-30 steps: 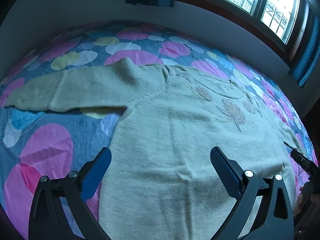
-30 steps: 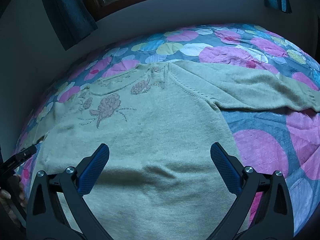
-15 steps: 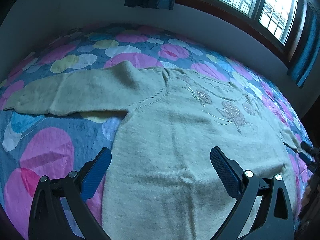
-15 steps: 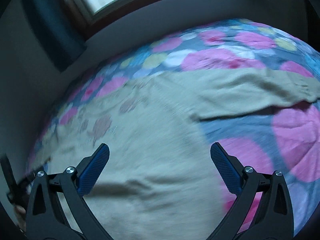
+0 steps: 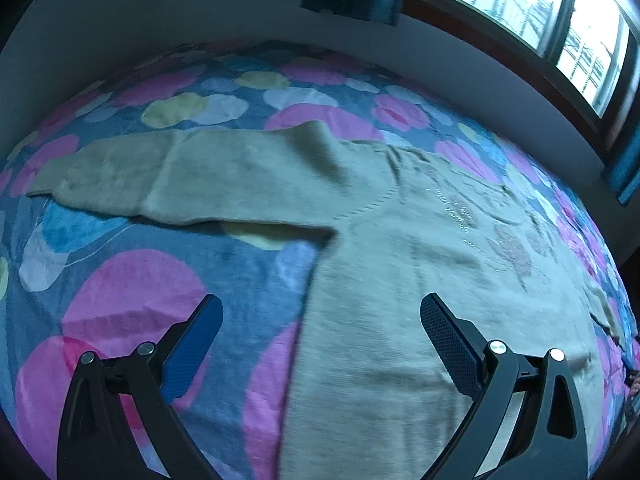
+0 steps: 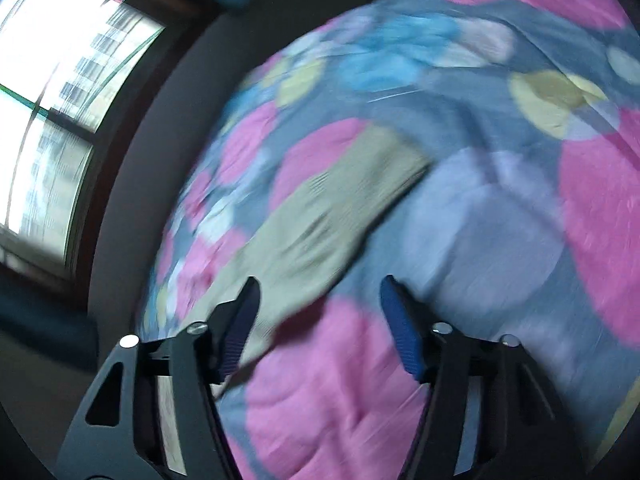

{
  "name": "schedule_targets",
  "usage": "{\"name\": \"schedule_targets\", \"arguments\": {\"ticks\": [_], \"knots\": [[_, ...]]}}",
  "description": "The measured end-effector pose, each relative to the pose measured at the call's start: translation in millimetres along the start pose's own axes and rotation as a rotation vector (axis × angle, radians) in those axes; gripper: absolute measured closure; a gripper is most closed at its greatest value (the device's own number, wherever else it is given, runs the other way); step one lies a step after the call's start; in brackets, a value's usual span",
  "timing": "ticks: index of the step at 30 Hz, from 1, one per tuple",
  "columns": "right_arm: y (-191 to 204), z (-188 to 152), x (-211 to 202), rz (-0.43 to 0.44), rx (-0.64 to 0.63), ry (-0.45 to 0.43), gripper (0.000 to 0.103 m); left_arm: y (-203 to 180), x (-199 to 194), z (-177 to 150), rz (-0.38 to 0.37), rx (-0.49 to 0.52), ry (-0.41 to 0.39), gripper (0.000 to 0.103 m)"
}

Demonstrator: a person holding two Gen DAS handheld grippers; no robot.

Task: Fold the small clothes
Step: 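Reach the right tool to the sleeve cuff nearest it and grasp it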

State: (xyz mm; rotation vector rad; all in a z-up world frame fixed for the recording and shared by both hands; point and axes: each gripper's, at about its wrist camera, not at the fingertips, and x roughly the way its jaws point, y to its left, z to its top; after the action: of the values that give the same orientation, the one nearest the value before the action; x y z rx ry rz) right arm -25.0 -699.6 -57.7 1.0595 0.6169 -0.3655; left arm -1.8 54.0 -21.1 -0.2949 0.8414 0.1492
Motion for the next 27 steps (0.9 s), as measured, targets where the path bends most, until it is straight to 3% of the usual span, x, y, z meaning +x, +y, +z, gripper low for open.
{"name": "schedule_targets", "arguments": {"ticks": [7, 10, 15, 21, 27], "knots": [[-24.8, 32.4, 18.0, 0.031, 0.09, -0.035, 0.05, 8.2, 3.5, -1.6, 0.04, -0.012, 0.017, 0.004], [-26.6, 41.6, 26.0, 0.029, 0.103, -0.045, 0.057, 10.3, 5.0, -1.5, 0.043, -0.023, 0.022, 0.004], [-32.9, 48.2, 37.6, 0.01, 0.116, -0.023, 0.098, 14.8, 6.2, -2.7, 0.042, -0.041, 0.027, 0.004], [-49.9, 51.3, 24.9, 0.005, 0.151, -0.067, 0.099, 21.3, 6.7, -3.5, 0.047, -0.047, 0.03, 0.004], [-17.4, 47.2, 8.3, 0.007, 0.074, -0.103, 0.099, 29.5, 3.7, -3.2, 0.045, -0.054, 0.025, 0.004]]}}
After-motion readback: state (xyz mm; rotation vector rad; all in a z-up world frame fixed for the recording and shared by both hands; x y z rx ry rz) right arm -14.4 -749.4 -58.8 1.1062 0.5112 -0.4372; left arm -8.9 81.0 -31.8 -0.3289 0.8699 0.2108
